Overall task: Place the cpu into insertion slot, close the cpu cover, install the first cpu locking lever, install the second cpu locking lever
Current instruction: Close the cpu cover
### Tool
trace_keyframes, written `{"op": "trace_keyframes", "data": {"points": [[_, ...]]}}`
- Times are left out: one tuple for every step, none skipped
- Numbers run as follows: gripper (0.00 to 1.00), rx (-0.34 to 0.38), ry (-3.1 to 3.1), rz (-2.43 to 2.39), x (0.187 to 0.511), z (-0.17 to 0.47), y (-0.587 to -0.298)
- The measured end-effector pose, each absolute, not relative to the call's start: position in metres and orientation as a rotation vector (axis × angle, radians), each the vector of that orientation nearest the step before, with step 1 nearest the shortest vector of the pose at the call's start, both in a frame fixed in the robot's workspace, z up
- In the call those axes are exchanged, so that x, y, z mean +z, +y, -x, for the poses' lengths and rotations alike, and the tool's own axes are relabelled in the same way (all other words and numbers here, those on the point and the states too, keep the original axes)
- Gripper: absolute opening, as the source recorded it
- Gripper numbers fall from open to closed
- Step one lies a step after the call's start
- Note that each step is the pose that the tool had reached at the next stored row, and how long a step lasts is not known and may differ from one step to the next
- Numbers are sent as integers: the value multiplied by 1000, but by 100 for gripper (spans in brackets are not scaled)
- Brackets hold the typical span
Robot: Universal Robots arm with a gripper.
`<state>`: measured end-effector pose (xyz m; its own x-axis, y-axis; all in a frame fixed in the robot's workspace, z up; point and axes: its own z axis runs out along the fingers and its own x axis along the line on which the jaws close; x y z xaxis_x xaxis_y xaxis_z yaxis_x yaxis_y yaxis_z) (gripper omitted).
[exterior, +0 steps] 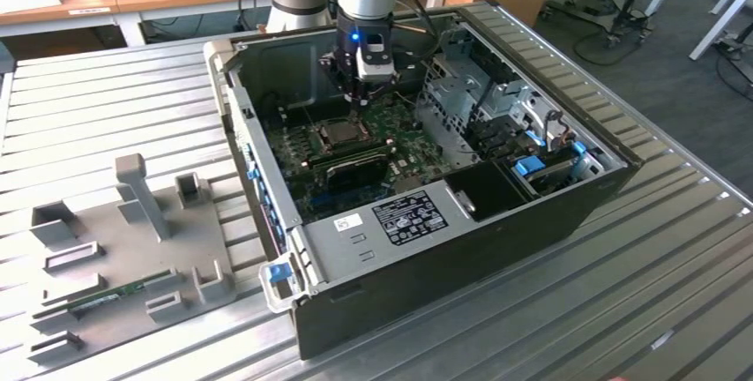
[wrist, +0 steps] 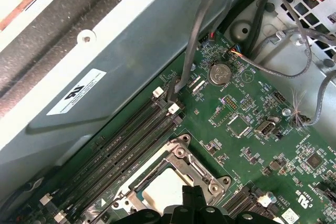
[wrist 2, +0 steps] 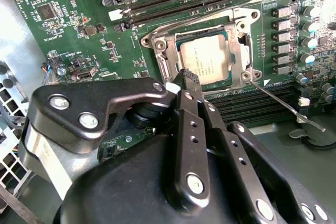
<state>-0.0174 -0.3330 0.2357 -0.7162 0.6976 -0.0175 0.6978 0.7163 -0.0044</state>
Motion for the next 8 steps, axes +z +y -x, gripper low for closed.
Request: {"op": "trace_keyframes", "data": {"points": [[10, -17, 2897, -1178, 236, 17, -333], [10, -17, 2897, -1178, 236, 17, -333], [10, -17, 2897, -1177, 236, 17, -333], [10, -17, 2898, -1175, 236, 17, -333], [10, -17, 2901, -1168, 236, 17, -333], [10, -17, 2905, -1156, 236, 17, -333], [10, -16, 2910, -1143, 236, 17, -333], [10, -16, 2916, -1129, 236, 17, -333]]}}
